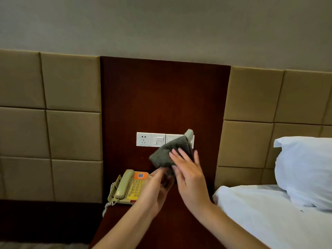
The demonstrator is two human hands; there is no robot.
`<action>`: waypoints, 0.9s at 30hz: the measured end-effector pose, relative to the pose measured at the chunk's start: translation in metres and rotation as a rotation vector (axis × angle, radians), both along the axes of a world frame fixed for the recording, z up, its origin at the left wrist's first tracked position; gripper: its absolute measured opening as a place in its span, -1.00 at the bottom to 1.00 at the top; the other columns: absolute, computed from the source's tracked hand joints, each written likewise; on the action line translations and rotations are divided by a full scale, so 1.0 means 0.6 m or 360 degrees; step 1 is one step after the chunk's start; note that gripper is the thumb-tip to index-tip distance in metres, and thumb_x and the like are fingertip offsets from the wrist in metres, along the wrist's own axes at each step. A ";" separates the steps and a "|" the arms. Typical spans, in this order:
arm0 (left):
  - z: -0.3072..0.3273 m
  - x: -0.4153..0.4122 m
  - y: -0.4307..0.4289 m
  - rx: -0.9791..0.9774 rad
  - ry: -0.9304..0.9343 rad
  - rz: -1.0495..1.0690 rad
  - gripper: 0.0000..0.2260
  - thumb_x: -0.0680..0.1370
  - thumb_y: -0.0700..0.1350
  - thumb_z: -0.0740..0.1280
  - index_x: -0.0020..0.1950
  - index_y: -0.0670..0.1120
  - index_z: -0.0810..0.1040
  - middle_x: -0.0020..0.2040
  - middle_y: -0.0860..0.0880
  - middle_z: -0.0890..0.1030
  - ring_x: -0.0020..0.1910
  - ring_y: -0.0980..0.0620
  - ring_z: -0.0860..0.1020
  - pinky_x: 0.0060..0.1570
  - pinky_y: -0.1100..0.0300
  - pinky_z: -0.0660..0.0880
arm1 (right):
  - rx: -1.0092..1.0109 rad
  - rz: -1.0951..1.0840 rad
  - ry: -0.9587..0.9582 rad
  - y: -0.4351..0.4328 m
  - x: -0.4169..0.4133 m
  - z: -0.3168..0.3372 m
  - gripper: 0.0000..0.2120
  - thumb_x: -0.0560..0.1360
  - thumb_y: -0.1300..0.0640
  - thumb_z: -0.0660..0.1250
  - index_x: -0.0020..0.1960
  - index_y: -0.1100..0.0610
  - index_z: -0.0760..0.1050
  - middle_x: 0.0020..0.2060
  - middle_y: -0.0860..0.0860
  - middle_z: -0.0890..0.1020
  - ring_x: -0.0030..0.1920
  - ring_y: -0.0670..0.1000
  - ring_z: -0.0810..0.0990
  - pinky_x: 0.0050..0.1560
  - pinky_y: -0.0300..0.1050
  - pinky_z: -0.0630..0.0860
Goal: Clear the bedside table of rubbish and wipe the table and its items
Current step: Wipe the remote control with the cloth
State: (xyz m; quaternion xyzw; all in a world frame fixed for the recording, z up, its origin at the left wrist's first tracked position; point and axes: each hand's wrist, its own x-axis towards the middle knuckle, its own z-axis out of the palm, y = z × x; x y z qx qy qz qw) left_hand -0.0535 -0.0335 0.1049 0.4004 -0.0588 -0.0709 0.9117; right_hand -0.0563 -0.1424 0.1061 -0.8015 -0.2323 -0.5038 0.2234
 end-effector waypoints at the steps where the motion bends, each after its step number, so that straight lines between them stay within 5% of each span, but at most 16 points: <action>1: 0.001 0.000 -0.001 0.0014 0.0001 -0.0004 -0.79 0.55 -0.24 0.25 -0.16 -0.16 0.67 -0.19 -0.13 0.63 -0.18 0.03 0.59 -0.02 0.16 0.48 | -0.0009 0.0012 -0.0008 0.000 -0.003 -0.004 -0.64 0.54 0.12 0.14 0.24 0.18 0.54 0.21 0.00 0.59 0.30 -0.09 0.47 0.48 0.08 0.04; 3: 0.003 -0.003 -0.002 0.0055 0.0033 -0.0004 -0.75 0.53 -0.22 0.29 -0.29 -0.11 0.69 -0.27 -0.08 0.65 -0.26 0.07 0.60 -0.13 0.23 0.48 | -0.0102 -0.0079 -0.0033 -0.017 0.007 0.008 -0.65 0.53 0.12 0.14 0.22 0.18 0.55 0.17 0.01 0.61 0.25 -0.06 0.52 0.47 0.16 0.05; 7: 0.004 -0.016 -0.003 0.0211 -0.0010 -0.0049 -0.85 0.53 -0.14 0.33 0.02 -0.15 0.63 -0.07 -0.14 0.68 -0.09 0.04 0.61 -0.05 0.26 0.46 | 0.0050 -0.0374 0.0059 -0.059 0.046 0.061 -0.73 0.55 0.22 0.24 0.22 0.23 0.55 0.15 0.11 0.63 0.24 0.11 0.56 0.43 0.34 0.07; 13: 0.018 0.004 0.010 -0.0032 0.0010 -0.0046 -0.85 0.55 -0.23 0.26 -0.15 -0.14 0.60 -0.29 -0.07 0.57 -0.27 0.06 0.51 -0.16 0.24 0.47 | -0.0005 -0.0002 -0.0044 0.008 0.011 0.013 -0.65 0.55 0.16 0.15 0.24 0.22 0.54 0.21 0.04 0.59 0.31 -0.02 0.47 0.48 0.04 0.12; 16: -0.002 -0.007 0.025 0.0088 0.0071 -0.0116 -0.93 0.49 -0.18 0.32 -0.09 -0.14 0.59 -0.25 -0.08 0.67 -0.25 0.05 0.61 -0.10 0.20 0.47 | -0.0050 0.0003 -0.0076 -0.012 0.009 0.001 -0.66 0.54 0.15 0.15 0.24 0.20 0.54 0.20 -0.01 0.58 0.29 -0.09 0.46 0.48 0.08 0.12; 20: -0.023 -0.027 0.039 0.0135 0.0150 -0.0296 -0.66 0.41 -0.08 0.37 0.13 -0.20 0.55 -0.01 -0.20 0.67 -0.09 -0.01 0.61 -0.02 0.19 0.49 | 0.0578 -0.0149 0.0142 -0.051 0.039 0.046 -0.72 0.59 0.22 0.19 0.26 0.22 0.52 0.19 0.11 0.59 0.26 0.08 0.52 0.43 0.11 0.24; 23: -0.024 -0.030 0.050 0.0042 0.0153 -0.0374 -0.59 0.42 -0.08 0.35 0.21 -0.25 0.50 -0.02 -0.23 0.66 -0.13 -0.01 0.60 -0.04 0.16 0.51 | 0.1206 -0.0132 0.0218 -0.077 0.034 0.080 -0.71 0.63 0.20 0.14 0.28 0.23 0.49 0.16 0.11 0.60 0.18 0.06 0.54 0.14 -0.23 0.39; 27: -0.009 -0.027 0.050 0.0026 0.0044 -0.0461 -0.61 0.44 -0.04 0.28 0.22 -0.19 0.49 -0.12 -0.20 0.64 -0.19 -0.01 0.55 -0.08 0.15 0.47 | 0.0875 0.0059 0.0130 -0.053 0.018 0.061 -0.69 0.61 0.22 0.17 0.34 0.18 0.43 0.24 0.05 0.54 0.27 -0.03 0.49 0.28 -0.17 0.41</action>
